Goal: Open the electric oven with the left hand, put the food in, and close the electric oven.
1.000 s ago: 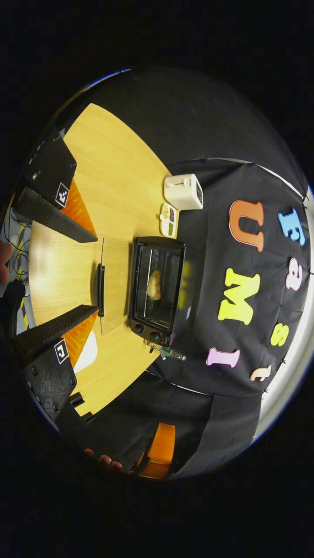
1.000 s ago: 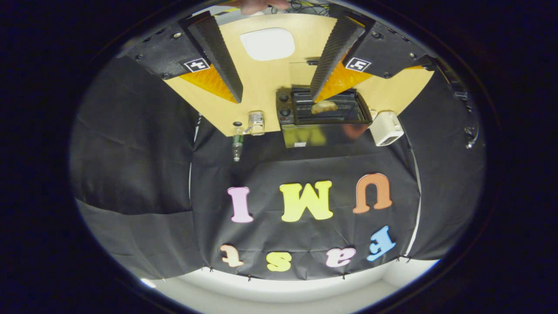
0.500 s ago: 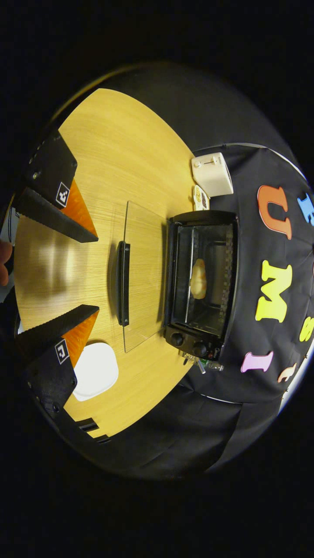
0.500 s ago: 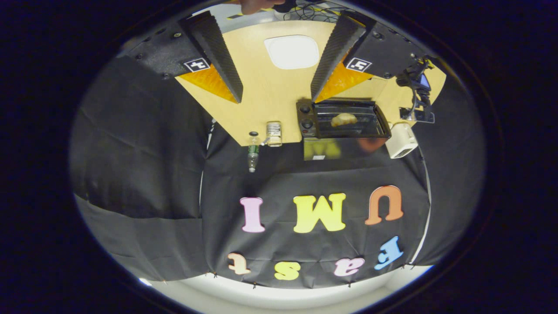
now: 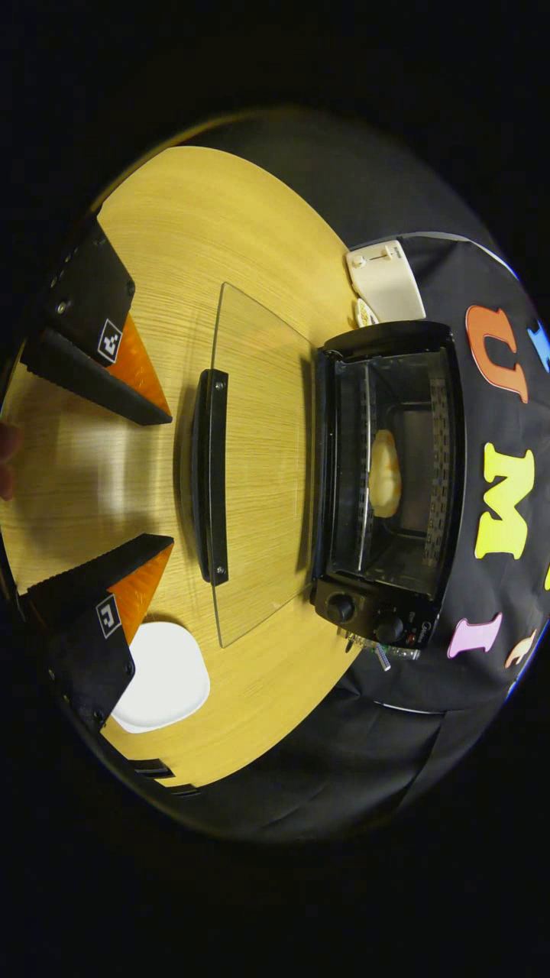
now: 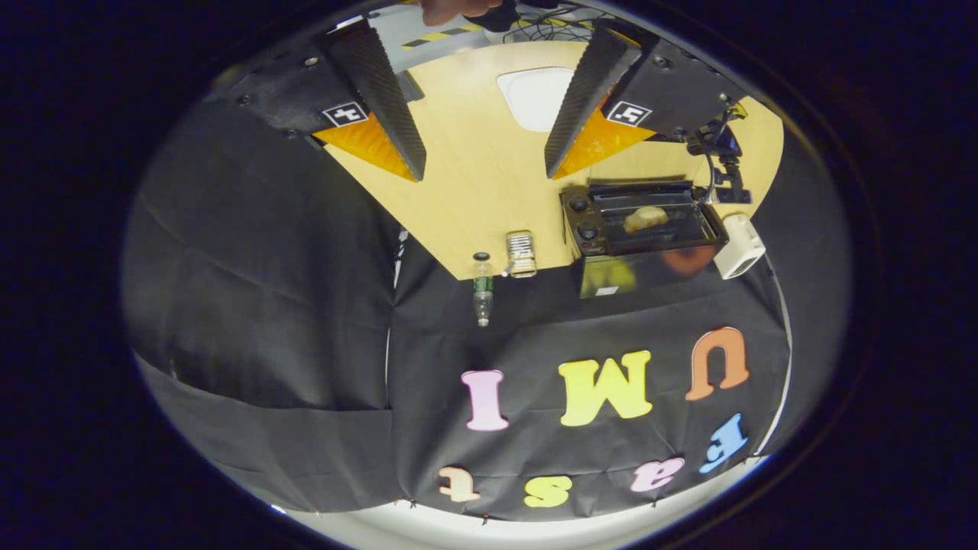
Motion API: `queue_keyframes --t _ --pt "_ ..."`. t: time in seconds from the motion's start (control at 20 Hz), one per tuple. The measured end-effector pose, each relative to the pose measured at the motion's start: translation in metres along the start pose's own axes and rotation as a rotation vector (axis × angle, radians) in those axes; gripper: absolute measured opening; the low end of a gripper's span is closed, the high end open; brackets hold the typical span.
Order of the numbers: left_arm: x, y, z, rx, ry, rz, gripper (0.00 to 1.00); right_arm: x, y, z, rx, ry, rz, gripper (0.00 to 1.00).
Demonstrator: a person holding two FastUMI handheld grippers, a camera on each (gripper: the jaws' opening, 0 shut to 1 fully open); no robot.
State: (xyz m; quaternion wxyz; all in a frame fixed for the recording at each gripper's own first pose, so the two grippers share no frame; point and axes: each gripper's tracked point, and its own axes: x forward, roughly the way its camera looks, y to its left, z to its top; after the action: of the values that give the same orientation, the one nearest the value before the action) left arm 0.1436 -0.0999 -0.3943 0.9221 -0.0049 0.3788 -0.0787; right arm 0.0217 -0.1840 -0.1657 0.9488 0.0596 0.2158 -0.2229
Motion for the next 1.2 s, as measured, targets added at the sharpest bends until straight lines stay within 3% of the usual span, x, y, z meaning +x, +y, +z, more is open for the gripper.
queue_keyframes --t 0.65,0.9,0.95,1.0,1.2 --pt "-0.003 0.001 0.024 0.049 -0.041 0.003 0.93 -0.007 0.015 0.009 0.011 -0.027 0.024 0.99" --pt "-0.019 -0.002 0.052 0.052 -0.1 -0.004 0.95 -0.011 0.024 0.009 0.01 -0.047 0.046 0.97" --pt "-0.02 -0.002 0.058 0.063 -0.113 -0.003 0.87 -0.013 0.025 0.009 0.008 -0.051 0.049 0.97" --pt "-0.02 0.0 0.069 0.073 -0.134 -0.001 0.96 -0.013 0.026 0.01 0.007 -0.055 0.051 0.97" --pt "-0.017 0.006 0.124 0.058 -0.218 0.006 0.96 -0.014 0.018 0.017 0.023 -0.076 0.034 0.97"
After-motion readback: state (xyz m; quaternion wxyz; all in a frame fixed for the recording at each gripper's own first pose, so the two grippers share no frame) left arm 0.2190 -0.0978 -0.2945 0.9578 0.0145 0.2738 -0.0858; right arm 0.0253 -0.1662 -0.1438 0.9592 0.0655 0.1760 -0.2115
